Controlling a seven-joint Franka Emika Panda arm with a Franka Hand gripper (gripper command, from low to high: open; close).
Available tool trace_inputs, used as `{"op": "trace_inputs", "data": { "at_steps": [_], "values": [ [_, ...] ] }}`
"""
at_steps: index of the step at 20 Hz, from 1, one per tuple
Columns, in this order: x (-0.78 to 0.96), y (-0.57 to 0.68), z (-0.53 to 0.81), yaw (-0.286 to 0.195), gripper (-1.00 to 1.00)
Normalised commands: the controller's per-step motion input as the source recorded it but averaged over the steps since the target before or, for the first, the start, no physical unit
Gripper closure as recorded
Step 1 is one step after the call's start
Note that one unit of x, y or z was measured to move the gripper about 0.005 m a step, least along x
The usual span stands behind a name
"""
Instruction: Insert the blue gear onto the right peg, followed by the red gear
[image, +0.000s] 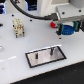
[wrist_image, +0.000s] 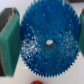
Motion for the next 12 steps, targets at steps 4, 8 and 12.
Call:
{"op": "trace_inputs", "data": {
  "at_steps": [4,8,12],
  "values": [
    [0.68,-0.36,0.37,0.000,1.00],
    [0.69,-0.35,0.24,0.000,1.00],
    [0.71,-0.31,0.19,0.000,1.00]
  ]
}}
